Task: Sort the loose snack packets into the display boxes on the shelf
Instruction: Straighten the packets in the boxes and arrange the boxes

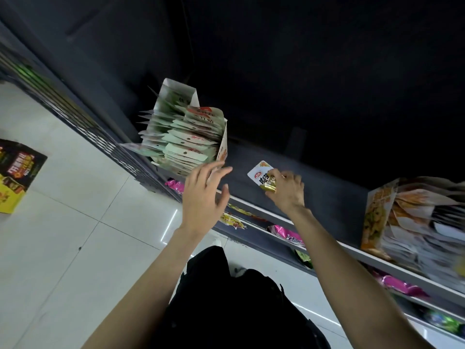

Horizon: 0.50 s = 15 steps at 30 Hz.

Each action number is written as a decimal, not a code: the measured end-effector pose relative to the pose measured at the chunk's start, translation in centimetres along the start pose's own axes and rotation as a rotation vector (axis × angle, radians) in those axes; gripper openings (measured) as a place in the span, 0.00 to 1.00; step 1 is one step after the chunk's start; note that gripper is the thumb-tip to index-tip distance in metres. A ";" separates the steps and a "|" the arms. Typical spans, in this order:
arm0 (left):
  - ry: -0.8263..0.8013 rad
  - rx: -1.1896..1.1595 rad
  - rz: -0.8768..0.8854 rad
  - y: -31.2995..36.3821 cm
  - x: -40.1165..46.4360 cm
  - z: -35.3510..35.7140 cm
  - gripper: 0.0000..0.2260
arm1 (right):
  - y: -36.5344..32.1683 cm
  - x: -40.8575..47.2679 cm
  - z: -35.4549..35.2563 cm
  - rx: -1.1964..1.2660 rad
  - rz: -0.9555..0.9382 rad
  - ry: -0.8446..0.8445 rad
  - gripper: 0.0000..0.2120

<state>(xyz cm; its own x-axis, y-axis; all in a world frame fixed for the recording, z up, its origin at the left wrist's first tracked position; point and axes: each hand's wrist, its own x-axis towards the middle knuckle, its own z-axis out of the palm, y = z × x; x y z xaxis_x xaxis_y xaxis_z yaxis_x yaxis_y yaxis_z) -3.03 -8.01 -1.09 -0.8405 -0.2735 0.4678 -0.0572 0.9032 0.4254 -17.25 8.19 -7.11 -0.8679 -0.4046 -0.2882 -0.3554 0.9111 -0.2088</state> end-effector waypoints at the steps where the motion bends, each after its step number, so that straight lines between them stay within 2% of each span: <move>1: -0.090 -0.115 -0.119 0.9 -0.4 0.1 0.15 | 0.3 -1.2 -0.6 0.081 0.027 0.047 0.27; 3: -0.327 -0.461 -0.539 3.2 -0.2 -0.3 0.19 | 0.4 -3.9 -2.5 0.316 0.062 0.176 0.29; 5: -0.463 -0.843 -0.925 5.4 1.0 -0.6 0.23 | -0.2 -7.1 -4.7 0.508 0.052 0.295 0.32; 7: -0.484 -1.033 -1.022 6.8 1.9 -0.4 0.21 | -1.3 -10.3 -6.4 0.593 0.034 0.344 0.36; 10: -0.532 -0.960 -0.827 8.4 2.9 -0.1 0.12 | -2.2 -13.9 -7.2 0.627 0.068 0.360 0.41; 13: -0.500 -0.667 -0.418 8.8 3.0 0.4 0.08 | -1.2 -16.1 -7.8 0.696 0.118 0.348 0.45; 15: -0.511 -0.457 -0.105 8.8 3.1 0.5 0.10 | 0.1 -17.7 -8.5 0.578 0.112 0.434 0.46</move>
<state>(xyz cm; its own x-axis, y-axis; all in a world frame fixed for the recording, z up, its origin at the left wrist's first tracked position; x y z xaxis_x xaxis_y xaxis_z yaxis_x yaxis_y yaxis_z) -6.39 -0.71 3.72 -0.9977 -0.0606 0.0301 -0.0140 0.6197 0.7847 -4.85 16.16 5.94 -0.9903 -0.1344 0.0349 -0.1208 0.7096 -0.6942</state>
